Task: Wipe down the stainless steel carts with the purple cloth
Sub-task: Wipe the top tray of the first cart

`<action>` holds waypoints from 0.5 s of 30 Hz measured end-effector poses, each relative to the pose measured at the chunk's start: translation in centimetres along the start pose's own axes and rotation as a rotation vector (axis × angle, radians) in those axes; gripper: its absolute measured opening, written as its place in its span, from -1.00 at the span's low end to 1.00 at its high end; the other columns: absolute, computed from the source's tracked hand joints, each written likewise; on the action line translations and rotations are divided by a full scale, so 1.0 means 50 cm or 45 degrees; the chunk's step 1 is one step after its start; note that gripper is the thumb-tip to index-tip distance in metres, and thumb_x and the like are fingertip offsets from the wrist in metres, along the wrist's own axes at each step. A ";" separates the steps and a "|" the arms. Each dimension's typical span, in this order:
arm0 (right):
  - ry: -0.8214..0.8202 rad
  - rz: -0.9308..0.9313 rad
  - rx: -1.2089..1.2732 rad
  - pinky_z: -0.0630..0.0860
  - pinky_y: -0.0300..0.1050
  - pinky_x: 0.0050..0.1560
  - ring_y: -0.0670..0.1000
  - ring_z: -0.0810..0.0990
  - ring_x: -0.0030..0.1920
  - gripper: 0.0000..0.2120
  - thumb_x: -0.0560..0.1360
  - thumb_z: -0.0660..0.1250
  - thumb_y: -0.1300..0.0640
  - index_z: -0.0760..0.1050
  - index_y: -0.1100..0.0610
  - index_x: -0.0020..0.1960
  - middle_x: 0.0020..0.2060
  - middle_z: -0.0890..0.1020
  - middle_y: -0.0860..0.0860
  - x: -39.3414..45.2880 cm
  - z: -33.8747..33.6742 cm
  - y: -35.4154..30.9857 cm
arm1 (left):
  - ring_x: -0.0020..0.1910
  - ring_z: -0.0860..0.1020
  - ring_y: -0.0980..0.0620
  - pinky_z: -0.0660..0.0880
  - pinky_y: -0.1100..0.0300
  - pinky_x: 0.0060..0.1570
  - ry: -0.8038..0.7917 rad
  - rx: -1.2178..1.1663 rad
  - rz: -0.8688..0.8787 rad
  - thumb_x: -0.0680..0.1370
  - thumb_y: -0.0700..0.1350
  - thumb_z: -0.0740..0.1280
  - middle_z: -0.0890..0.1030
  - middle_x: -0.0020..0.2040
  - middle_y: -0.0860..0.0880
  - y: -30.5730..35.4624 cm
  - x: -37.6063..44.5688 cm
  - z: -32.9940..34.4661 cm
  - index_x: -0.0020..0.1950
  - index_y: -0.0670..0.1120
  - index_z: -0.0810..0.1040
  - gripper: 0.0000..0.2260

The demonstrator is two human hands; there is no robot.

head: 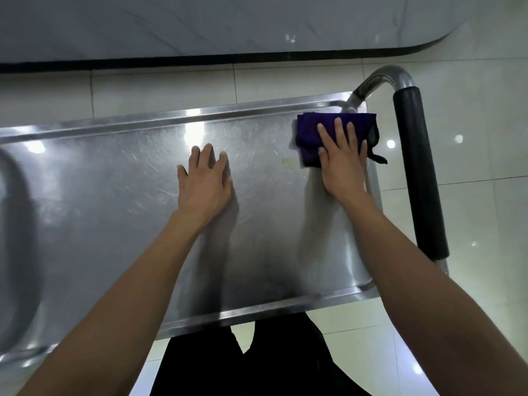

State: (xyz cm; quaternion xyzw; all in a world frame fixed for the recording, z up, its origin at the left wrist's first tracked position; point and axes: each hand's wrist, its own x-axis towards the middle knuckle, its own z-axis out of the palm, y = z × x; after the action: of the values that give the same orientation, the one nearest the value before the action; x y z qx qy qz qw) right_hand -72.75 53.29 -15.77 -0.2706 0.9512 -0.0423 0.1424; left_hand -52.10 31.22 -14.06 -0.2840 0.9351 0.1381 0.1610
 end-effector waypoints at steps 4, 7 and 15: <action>0.038 -0.022 -0.026 -0.06 0.31 0.55 0.11 -0.09 0.62 -0.52 0.71 -0.04 -0.04 0.01 -0.16 0.61 0.62 0.03 0.01 -0.081 0.033 -0.004 | 0.57 0.08 -0.19 0.27 -0.33 0.41 0.025 -0.005 0.030 0.64 0.06 0.20 0.17 0.57 -0.12 -0.008 -0.005 0.003 0.52 -0.03 0.28 -0.53; 0.026 -0.005 -0.053 -0.09 0.35 0.54 0.12 -0.14 0.61 -0.51 0.71 -0.05 -0.05 -0.02 -0.15 0.62 0.63 0.00 0.02 -0.104 0.056 -0.027 | 0.58 0.08 -0.19 0.24 -0.29 0.44 0.011 -0.009 0.059 0.63 0.08 0.23 0.16 0.58 -0.12 -0.017 -0.010 0.002 0.54 -0.03 0.26 -0.50; 0.029 -0.048 -0.058 -0.11 0.35 0.54 0.13 -0.17 0.61 -0.49 0.70 -0.05 -0.05 -0.06 -0.14 0.62 0.63 -0.03 0.03 -0.106 0.073 -0.117 | 0.45 0.29 -0.18 0.30 -0.22 0.34 0.191 -0.086 -0.037 0.59 -0.04 0.31 0.40 0.40 -0.14 -0.083 -0.107 0.016 0.31 -0.09 0.50 -0.69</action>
State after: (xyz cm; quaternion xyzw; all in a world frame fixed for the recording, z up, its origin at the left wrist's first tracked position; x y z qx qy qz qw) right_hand -64.43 51.07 -17.03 -0.2912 0.9481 -0.0264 0.1247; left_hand -45.30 30.76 -13.43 -0.3125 0.9351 0.1455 0.0828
